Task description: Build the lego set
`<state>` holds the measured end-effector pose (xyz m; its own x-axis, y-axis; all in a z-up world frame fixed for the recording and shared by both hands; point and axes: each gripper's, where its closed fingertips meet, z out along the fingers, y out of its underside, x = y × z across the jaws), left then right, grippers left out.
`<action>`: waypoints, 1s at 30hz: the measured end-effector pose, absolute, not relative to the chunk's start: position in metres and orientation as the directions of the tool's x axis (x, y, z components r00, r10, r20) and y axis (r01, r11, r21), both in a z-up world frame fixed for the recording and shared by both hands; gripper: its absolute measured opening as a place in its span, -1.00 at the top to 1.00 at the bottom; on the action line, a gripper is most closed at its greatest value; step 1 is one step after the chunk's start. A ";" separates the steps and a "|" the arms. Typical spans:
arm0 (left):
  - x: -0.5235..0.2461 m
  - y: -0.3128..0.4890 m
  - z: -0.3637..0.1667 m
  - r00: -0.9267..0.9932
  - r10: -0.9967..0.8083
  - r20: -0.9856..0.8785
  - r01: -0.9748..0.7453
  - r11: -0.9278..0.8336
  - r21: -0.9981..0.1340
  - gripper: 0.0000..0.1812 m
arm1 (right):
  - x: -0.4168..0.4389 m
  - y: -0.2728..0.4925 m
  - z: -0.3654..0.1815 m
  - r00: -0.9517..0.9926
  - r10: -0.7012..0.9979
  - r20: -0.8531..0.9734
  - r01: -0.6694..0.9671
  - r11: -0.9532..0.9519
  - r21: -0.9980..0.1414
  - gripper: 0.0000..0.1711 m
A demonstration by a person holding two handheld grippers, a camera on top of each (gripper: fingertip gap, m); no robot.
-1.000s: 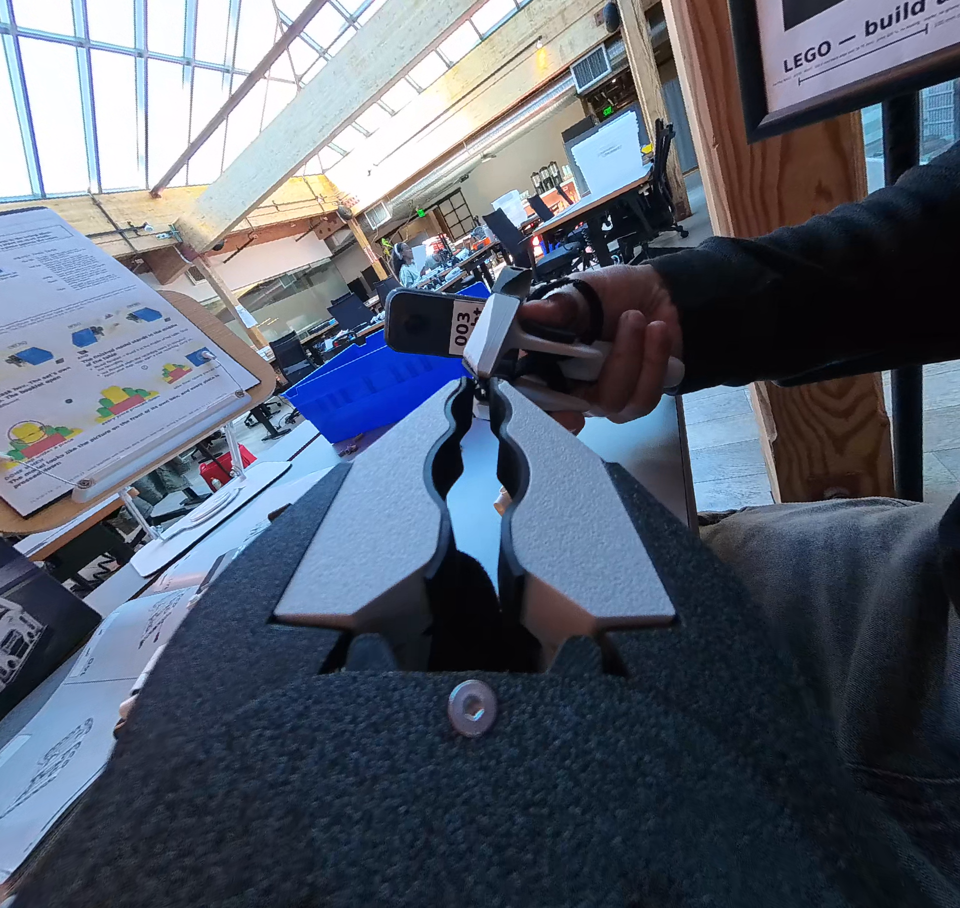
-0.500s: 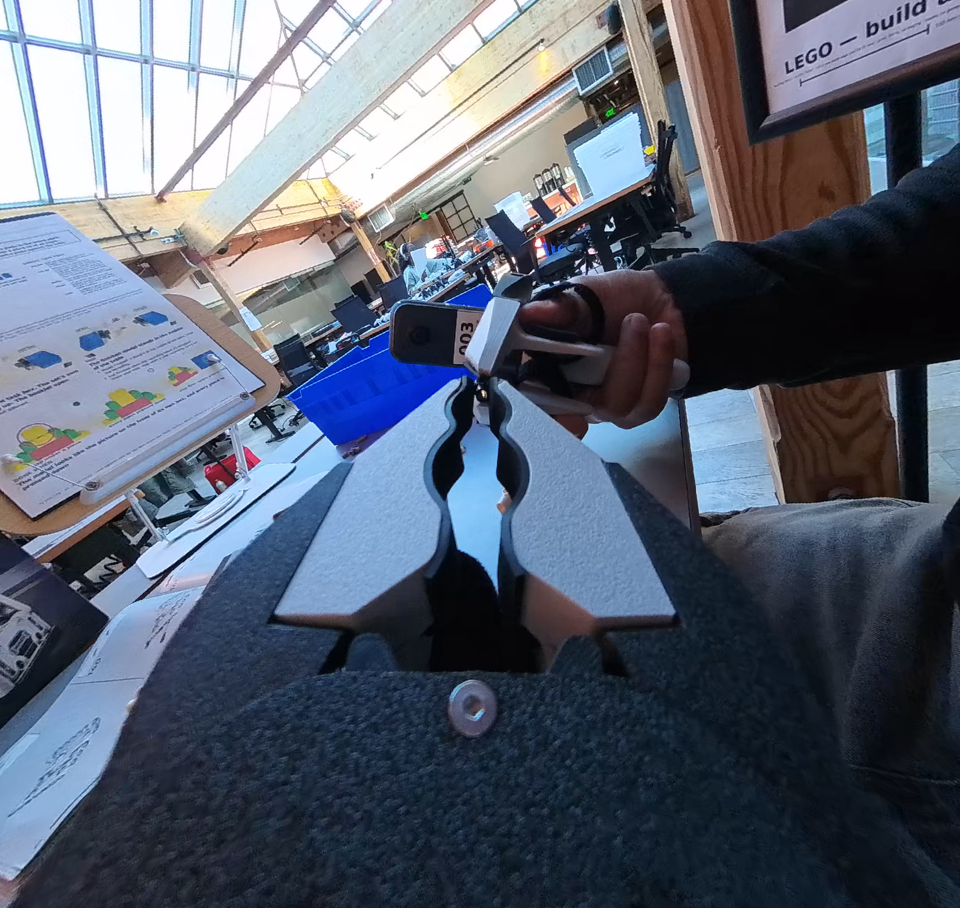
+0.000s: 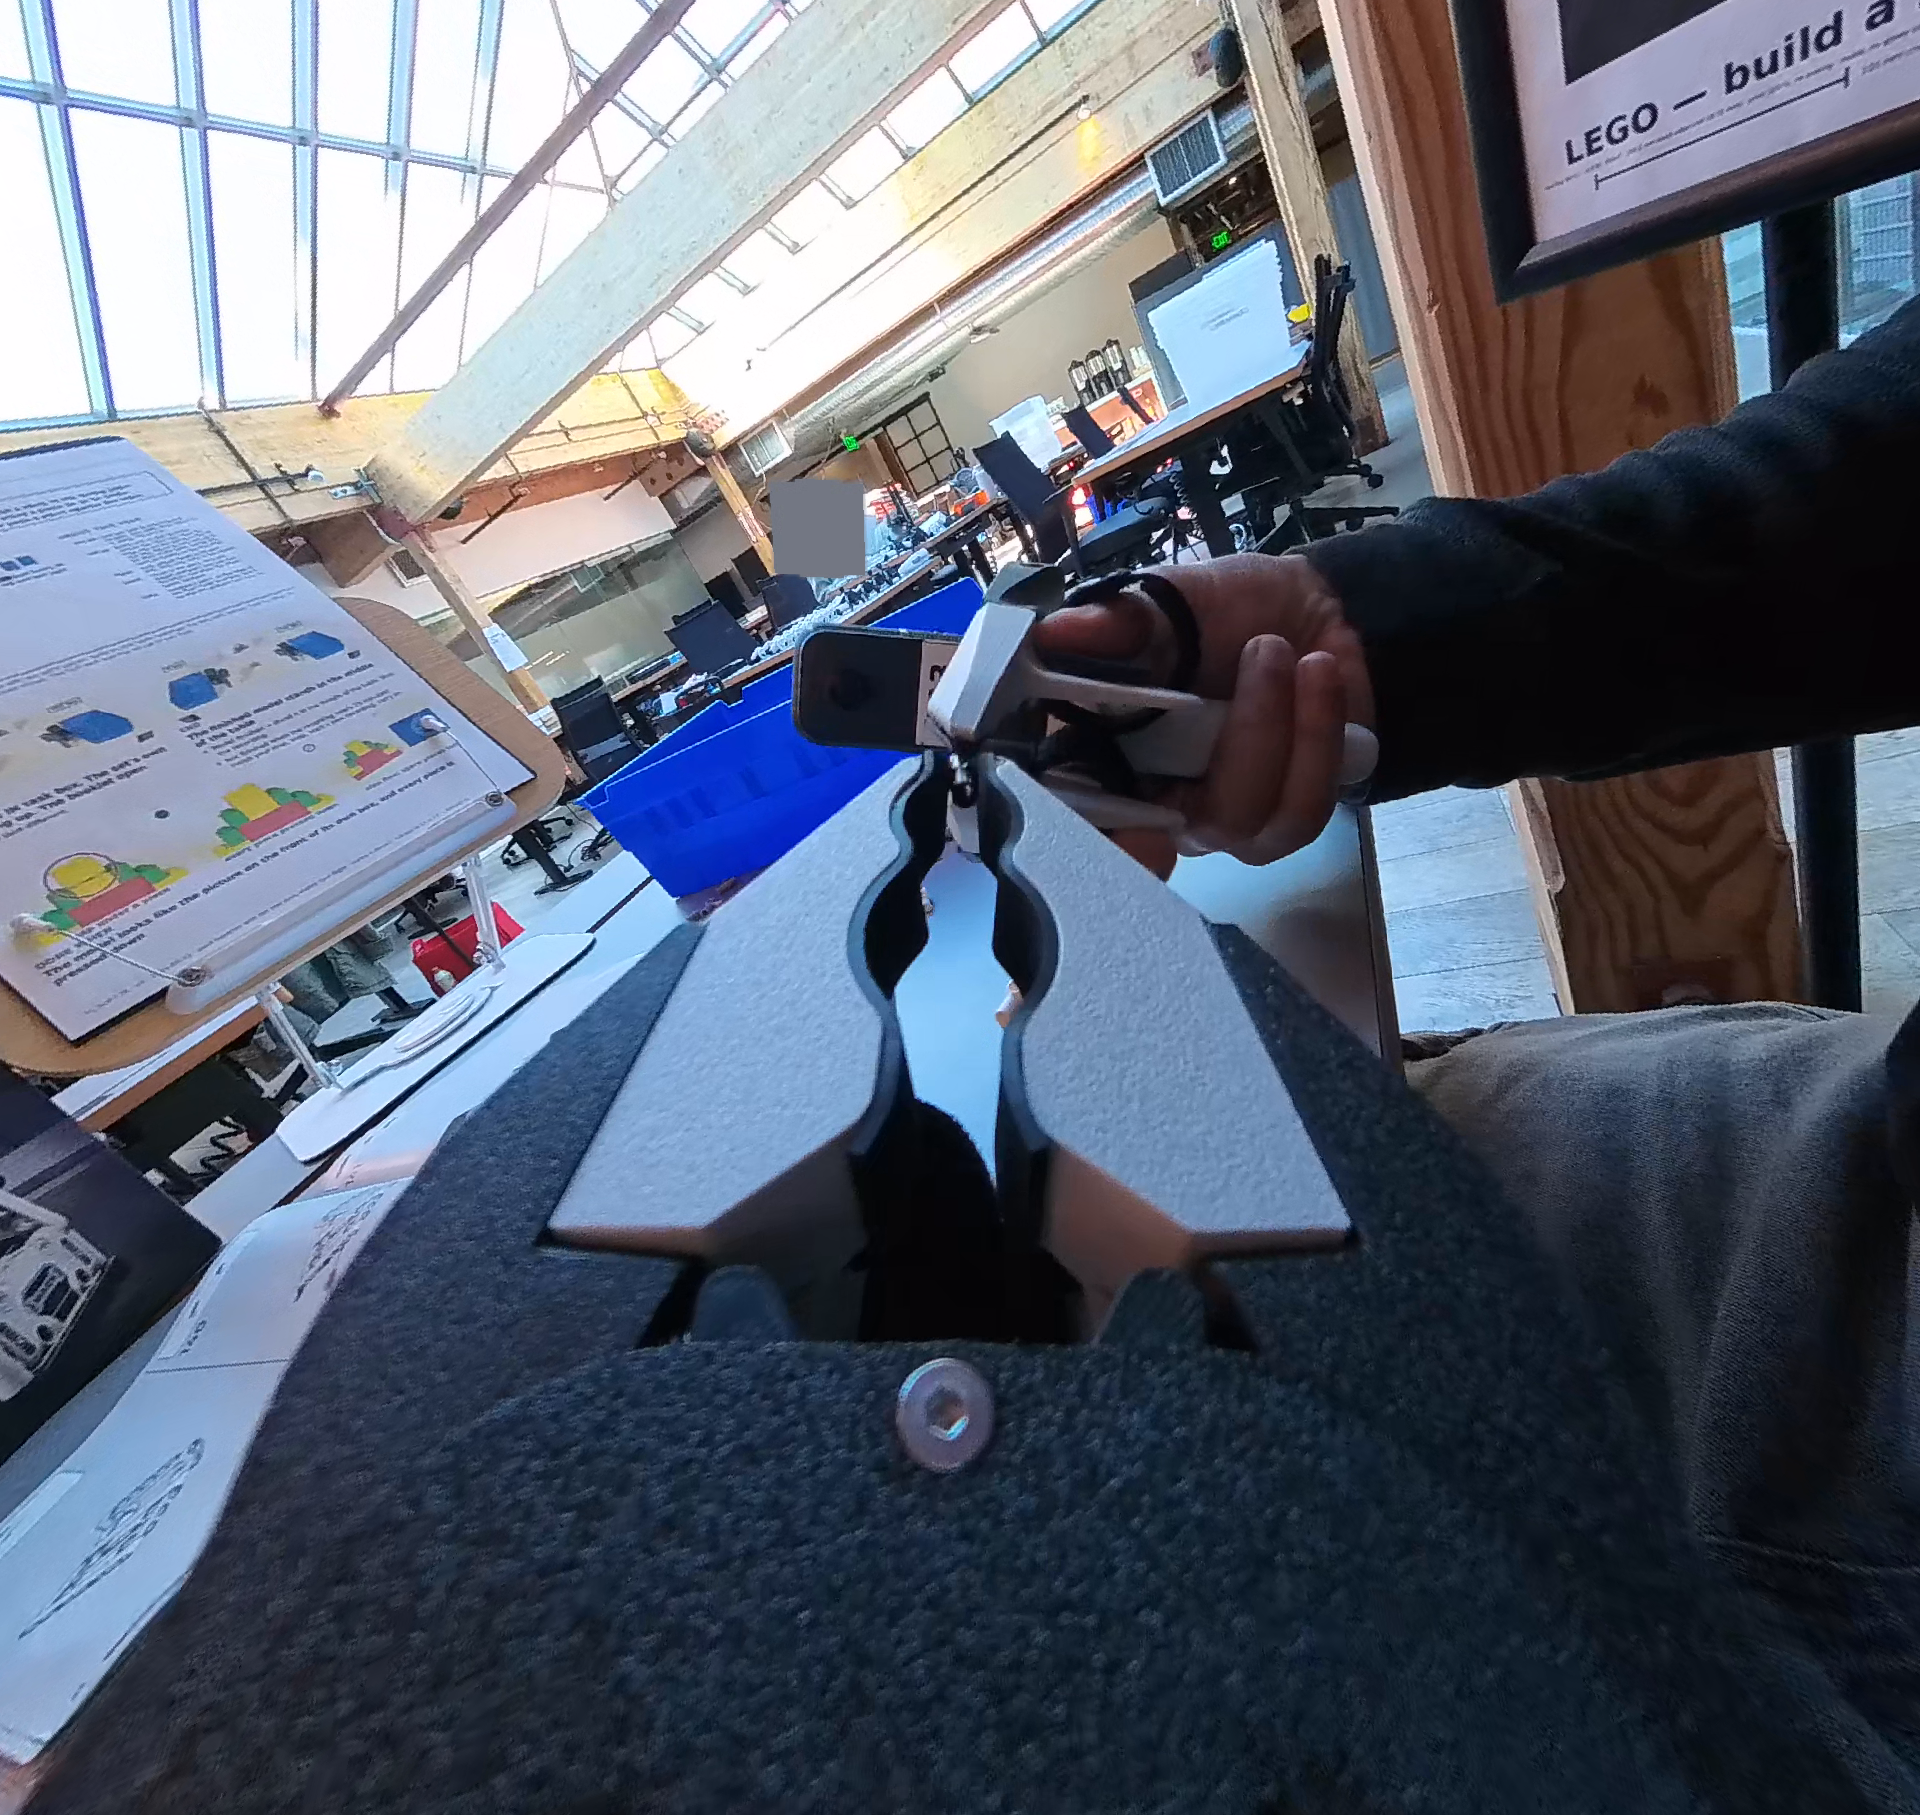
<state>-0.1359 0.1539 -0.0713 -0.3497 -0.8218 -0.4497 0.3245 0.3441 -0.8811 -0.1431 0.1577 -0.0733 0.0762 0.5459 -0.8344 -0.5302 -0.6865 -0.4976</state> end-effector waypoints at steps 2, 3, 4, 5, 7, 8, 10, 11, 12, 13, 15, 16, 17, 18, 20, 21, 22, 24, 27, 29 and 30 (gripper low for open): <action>-0.136 0.154 -0.072 -0.349 -0.821 -0.452 0.323 0.347 -0.881 0.96 | -0.143 0.158 -0.074 0.079 0.542 -0.837 -0.532 -0.687 -0.495 0.90; -0.136 0.154 -0.072 -0.348 -0.821 -0.452 0.323 0.348 -0.880 0.96 | -0.142 0.159 -0.075 0.081 0.540 -0.837 -0.533 -0.686 -0.495 0.89; -0.135 0.154 -0.072 -0.347 -0.821 -0.453 0.321 0.350 -0.880 0.96 | -0.143 0.158 -0.074 0.075 0.543 -0.836 -0.533 -0.687 -0.494 0.88; -0.135 0.154 -0.073 -0.348 -0.820 -0.454 0.319 0.352 -0.880 0.96 | -0.143 0.158 -0.073 0.070 0.544 -0.836 -0.532 -0.689 -0.492 0.88; -0.135 0.154 -0.073 -0.348 -0.820 -0.455 0.316 0.355 -0.880 0.96 | -0.144 0.157 -0.073 0.071 0.547 -0.834 -0.528 -0.689 -0.497 0.86; -0.135 0.154 -0.074 -0.347 -0.819 -0.457 0.314 0.358 -0.880 0.96 | -0.144 0.158 -0.073 0.071 0.547 -0.834 -0.529 -0.688 -0.496 0.86; -0.134 0.154 -0.075 -0.343 -0.816 -0.466 0.308 0.371 -0.876 0.96 | -0.144 0.158 -0.073 0.076 0.546 -0.834 -0.526 -0.689 -0.499 0.86; -0.134 0.153 -0.076 -0.342 -0.813 -0.471 0.307 0.377 -0.874 0.96 | -0.145 0.158 -0.074 0.079 0.546 -0.834 -0.523 -0.689 -0.501 0.85; -0.133 0.153 -0.077 -0.342 -0.812 -0.474 0.303 0.382 -0.873 0.96 | -0.145 0.157 -0.074 0.075 0.547 -0.833 -0.524 -0.690 -0.500 0.84; -0.133 0.153 -0.077 -0.340 -0.811 -0.476 0.303 0.385 -0.872 0.96 | -0.145 0.158 -0.074 0.075 0.545 -0.835 -0.523 -0.691 -0.498 0.85; -0.133 0.153 -0.077 -0.341 -0.810 -0.476 0.302 0.385 -0.872 0.96 | -0.145 0.158 -0.076 0.081 0.543 -0.836 -0.522 -0.691 -0.500 0.89; -0.134 0.153 -0.077 -0.343 -0.810 -0.476 0.303 0.385 -0.872 0.96 | -0.146 0.158 -0.076 0.085 0.541 -0.837 -0.518 -0.693 -0.501 0.91; -0.133 0.152 -0.077 -0.344 -0.809 -0.477 0.302 0.385 -0.872 0.96 | -0.146 0.158 -0.077 0.093 0.540 -0.837 -0.516 -0.692 -0.504 0.94; -0.133 0.152 -0.078 -0.344 -0.808 -0.478 0.301 0.387 -0.871 0.96 | -0.145 0.158 -0.078 0.102 0.539 -0.836 -0.514 -0.691 -0.508 0.95; -0.133 0.152 -0.078 -0.344 -0.806 -0.481 0.300 0.392 -0.870 0.95 | -0.145 0.158 -0.079 0.111 0.538 -0.836 -0.510 -0.691 -0.513 0.95; -0.133 0.152 -0.079 -0.344 -0.806 -0.481 0.297 0.393 -0.870 0.96 | -0.145 0.158 -0.079 0.117 0.536 -0.836 -0.508 -0.691 -0.514 0.95; -0.133 0.152 -0.079 -0.343 -0.806 -0.482 0.294 0.395 -0.870 0.96 | -0.145 0.158 -0.080 0.120 0.534 -0.837 -0.507 -0.692 -0.514 0.95; -0.133 0.152 -0.079 -0.342 -0.806 -0.483 0.293 0.397 -0.870 0.96 | -0.144 0.158 -0.080 0.120 0.534 -0.837 -0.507 -0.692 -0.514 0.95; -0.132 0.152 -0.080 -0.344 -0.806 -0.482 0.289 0.397 -0.871 0.96 | -0.144 0.158 -0.081 0.117 0.535 -0.836 -0.508 -0.692 -0.514 0.95; -0.132 0.153 -0.080 -0.342 -0.807 -0.481 0.284 0.399 -0.872 0.95 | -0.144 0.158 -0.081 0.120 0.534 -0.837 -0.508 -0.691 -0.514 0.96; -0.132 0.153 -0.080 -0.344 -0.807 -0.479 0.285 0.396 -0.873 0.95 | -0.144 0.158 -0.081 0.120 0.536 -0.836 -0.508 -0.690 -0.516 0.96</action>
